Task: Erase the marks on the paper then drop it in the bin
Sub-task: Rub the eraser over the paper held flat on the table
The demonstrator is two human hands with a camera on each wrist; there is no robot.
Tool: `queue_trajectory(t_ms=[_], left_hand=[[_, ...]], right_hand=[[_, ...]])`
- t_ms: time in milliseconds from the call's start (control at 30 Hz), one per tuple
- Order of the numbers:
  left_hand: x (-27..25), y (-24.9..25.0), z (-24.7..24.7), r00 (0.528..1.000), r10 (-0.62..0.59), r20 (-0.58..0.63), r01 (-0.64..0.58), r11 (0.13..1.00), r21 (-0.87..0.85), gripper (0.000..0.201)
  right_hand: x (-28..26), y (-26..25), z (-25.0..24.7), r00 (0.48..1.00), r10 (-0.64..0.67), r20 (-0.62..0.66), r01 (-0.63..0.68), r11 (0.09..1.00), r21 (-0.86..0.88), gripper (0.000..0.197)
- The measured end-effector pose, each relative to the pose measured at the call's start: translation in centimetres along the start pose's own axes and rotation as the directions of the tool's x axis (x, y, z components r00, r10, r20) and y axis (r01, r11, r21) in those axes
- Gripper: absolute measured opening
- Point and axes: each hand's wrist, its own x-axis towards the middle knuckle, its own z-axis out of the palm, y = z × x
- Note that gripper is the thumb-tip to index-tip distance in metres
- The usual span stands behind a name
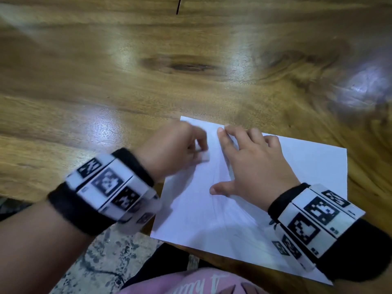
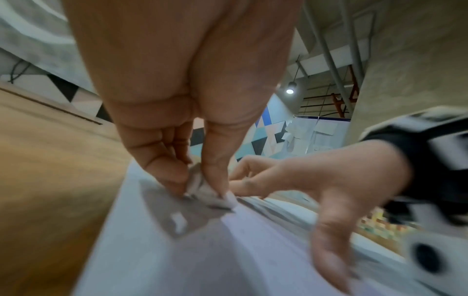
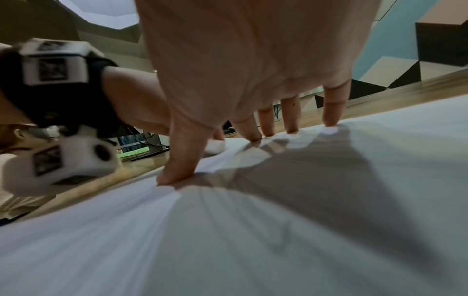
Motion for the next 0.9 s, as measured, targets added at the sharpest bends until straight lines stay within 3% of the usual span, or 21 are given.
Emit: queue_trajectory(t_ms=[133,233,367,467,667,767,900], left_hand=[[0.7,0.3,0.2,0.997,0.011,-0.07,-0.01,1.0,0.012,0.006],[-2.3,-0.1,1.1,0.999,0.021,0.029,-0.021,1.0,-0.007,0.033],[-4.5,-0.8,1.6,0.993,-0.023,0.112,0.028,0.999,-0.044,0.006],[-4.0,-0.9,1.3,0.99,-0.057,0.128,0.063,0.997,-0.049,0.015],[-2.9,-1.7,-1.5,0.985,-0.171,-0.026,0.162,0.962,-0.219,0.022],[-2.2,-1.5,-1.2,0.991,-0.118,-0.069,0.112,0.99,-0.087,0.019],[-2.7,-1.5,0.8,0.991,0.054,-0.124,-0.051,0.998,0.03,0.019]], right_hand=[[0.0,0.0,-0.1,1.0,-0.001,0.017,0.001,1.0,-0.008,0.115],[0.0,0.0,0.0,1.0,-0.003,0.011,0.003,1.0,-0.009,0.116],[0.0,0.1,0.0,1.0,-0.001,0.004,0.001,1.0,-0.01,0.115],[-0.1,0.2,0.1,1.0,-0.018,0.025,0.019,0.999,-0.034,0.111],[-0.2,0.3,0.3,0.997,-0.035,0.065,0.039,0.997,-0.071,0.114],[-0.1,0.4,0.3,0.997,-0.033,0.073,0.038,0.997,-0.072,0.113],[-0.1,0.4,0.4,0.997,-0.032,0.075,0.038,0.996,-0.079,0.113]])
